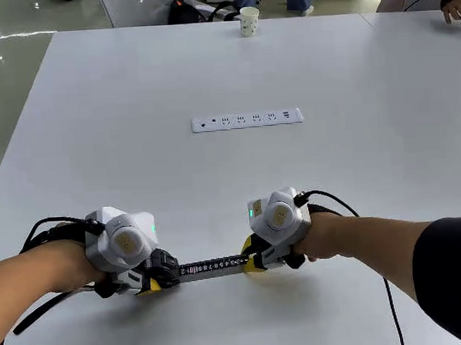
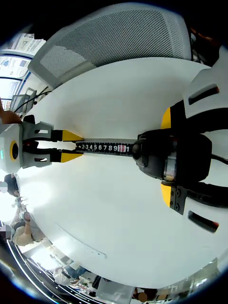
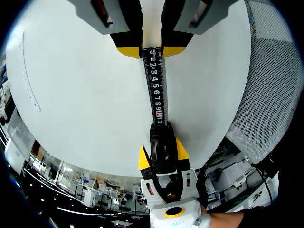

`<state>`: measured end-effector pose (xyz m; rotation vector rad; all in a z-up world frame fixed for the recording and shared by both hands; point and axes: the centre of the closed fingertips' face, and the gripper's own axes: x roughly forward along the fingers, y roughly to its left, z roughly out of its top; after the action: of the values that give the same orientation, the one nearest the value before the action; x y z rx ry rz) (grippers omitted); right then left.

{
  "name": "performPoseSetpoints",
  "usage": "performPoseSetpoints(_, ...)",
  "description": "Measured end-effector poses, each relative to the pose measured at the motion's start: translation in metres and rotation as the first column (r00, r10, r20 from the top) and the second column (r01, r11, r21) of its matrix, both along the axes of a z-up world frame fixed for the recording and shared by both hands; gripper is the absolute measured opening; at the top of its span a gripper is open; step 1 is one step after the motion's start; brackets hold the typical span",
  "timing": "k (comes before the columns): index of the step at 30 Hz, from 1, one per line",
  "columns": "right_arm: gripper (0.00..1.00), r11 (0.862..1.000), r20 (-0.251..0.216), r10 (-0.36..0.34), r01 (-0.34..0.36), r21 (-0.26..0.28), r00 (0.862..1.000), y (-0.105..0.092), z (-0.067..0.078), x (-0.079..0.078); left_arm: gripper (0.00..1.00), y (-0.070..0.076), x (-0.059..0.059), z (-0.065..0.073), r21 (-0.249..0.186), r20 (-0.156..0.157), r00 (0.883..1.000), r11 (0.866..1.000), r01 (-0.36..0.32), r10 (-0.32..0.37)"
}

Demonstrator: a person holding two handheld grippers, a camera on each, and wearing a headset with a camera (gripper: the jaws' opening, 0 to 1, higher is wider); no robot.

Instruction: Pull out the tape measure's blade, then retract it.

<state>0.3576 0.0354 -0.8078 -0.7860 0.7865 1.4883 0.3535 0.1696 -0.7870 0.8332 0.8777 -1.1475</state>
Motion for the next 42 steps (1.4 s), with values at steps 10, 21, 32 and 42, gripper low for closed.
performPoseSetpoints(10, 0.10, 1.000, -0.002, -0.008, 0.008, -0.002, 1.000, -0.003, 0.000, 0.000, 0.34, 0.000, -0.001, 0.001, 0.000, 0.001, 1.000, 1.000, -0.001, 0.001)
performPoseSetpoints(21, 0.10, 1.000, -0.002, -0.011, 0.011, -0.002, 1.000, -0.006, 0.000, 0.002, 0.34, 0.000, 0.001, 0.000, -0.001, 0.001, 1.000, 1.000, -0.002, 0.002)
performPoseSetpoints(32, 0.10, 1.000, -0.001, -0.016, 0.016, -0.004, 1.000, -0.009, -0.001, 0.003, 0.34, 0.000, 0.001, 0.000, -0.005, 0.002, 1.000, 1.000, -0.003, 0.003)
performPoseSetpoints(42, 0.10, 1.000, -0.002, -0.020, 0.020, -0.004, 1.000, -0.012, 0.000, 0.002, 0.34, -0.001, -0.001, 0.000, -0.005, 0.003, 1.000, 1.000, -0.003, 0.003)
